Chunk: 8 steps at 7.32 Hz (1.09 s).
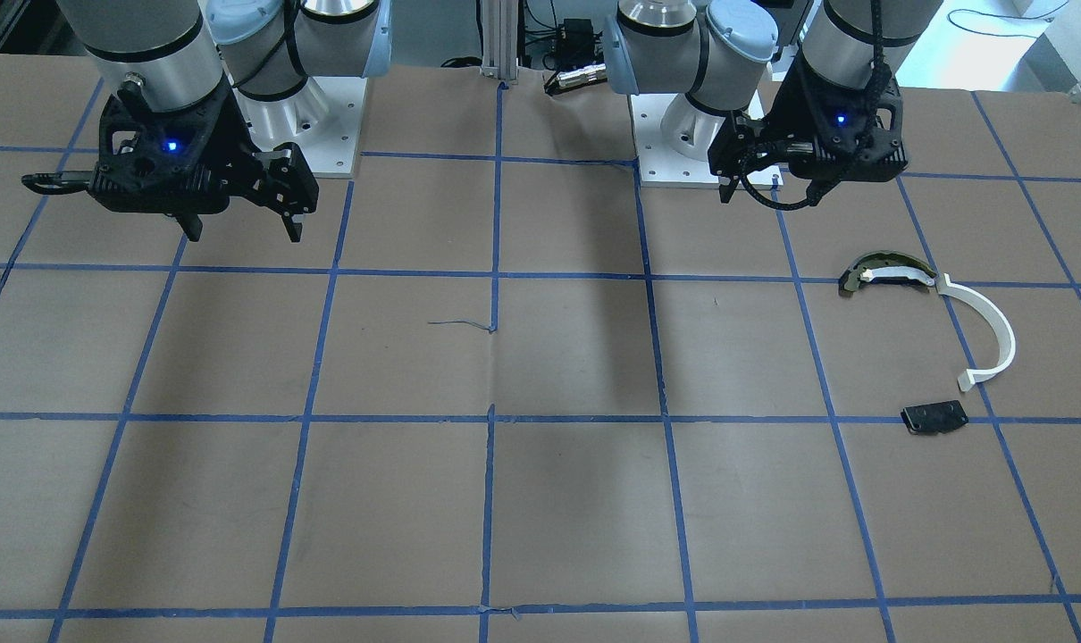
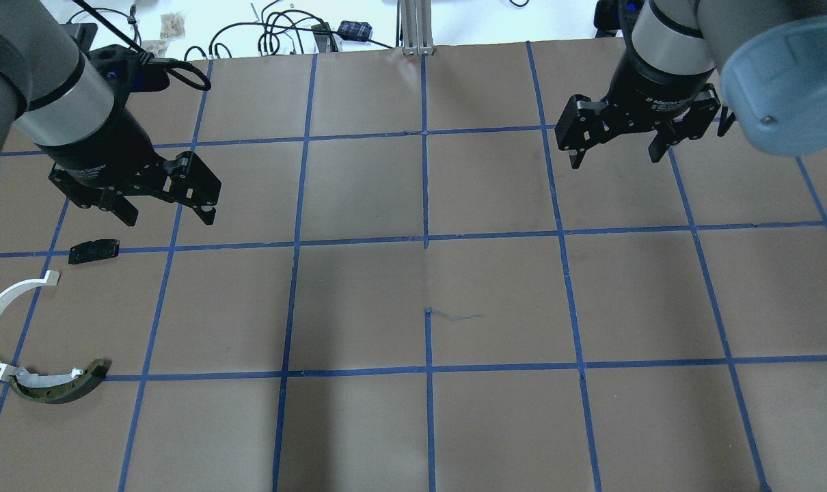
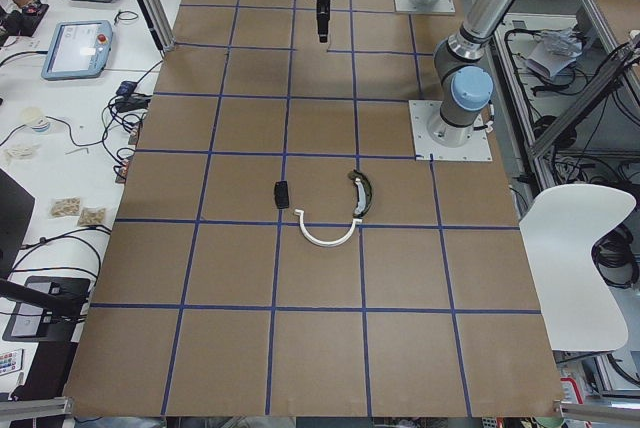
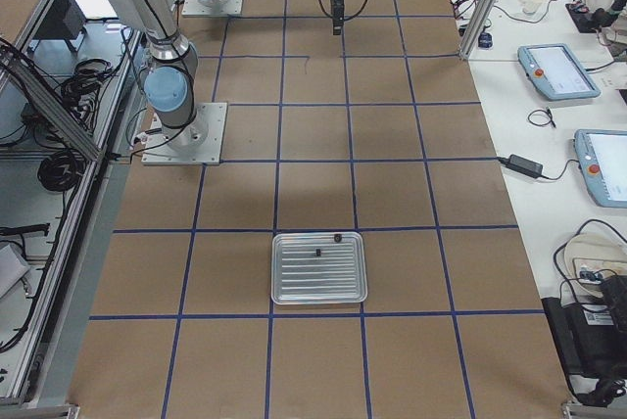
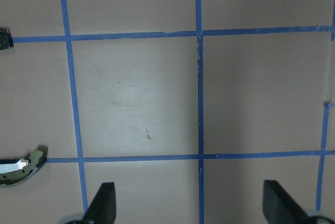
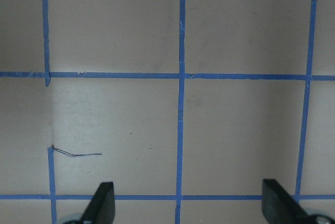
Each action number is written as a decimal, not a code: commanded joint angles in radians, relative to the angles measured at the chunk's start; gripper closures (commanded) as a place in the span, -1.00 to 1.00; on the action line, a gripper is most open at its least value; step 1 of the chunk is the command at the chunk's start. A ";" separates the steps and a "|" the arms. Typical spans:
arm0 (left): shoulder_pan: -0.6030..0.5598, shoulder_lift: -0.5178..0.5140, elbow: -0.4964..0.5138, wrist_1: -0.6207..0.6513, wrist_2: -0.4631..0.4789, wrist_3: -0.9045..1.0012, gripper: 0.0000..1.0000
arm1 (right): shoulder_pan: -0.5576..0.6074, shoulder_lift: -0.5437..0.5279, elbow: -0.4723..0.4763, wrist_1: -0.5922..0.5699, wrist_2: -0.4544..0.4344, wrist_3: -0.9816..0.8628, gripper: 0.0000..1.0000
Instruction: Place bearing gear from tray to pile
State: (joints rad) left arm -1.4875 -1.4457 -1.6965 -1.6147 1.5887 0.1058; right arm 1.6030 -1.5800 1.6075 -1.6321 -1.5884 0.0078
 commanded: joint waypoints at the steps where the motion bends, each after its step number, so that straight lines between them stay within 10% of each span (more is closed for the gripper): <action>1: 0.001 0.001 0.000 -0.001 -0.001 0.000 -1.00 | 0.000 0.001 0.000 -0.002 -0.001 0.001 -1.00; 5: 0.000 0.001 0.000 -0.001 -0.001 0.000 -1.00 | -0.067 0.006 -0.056 0.074 -0.018 -0.085 -1.00; 8: 0.000 0.001 0.001 0.001 -0.001 0.000 -1.00 | -0.413 0.000 -0.067 0.146 -0.050 -0.764 -1.00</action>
State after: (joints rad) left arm -1.4879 -1.4455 -1.6963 -1.6143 1.5877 0.1059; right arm 1.3442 -1.5773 1.5411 -1.5081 -1.6149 -0.4858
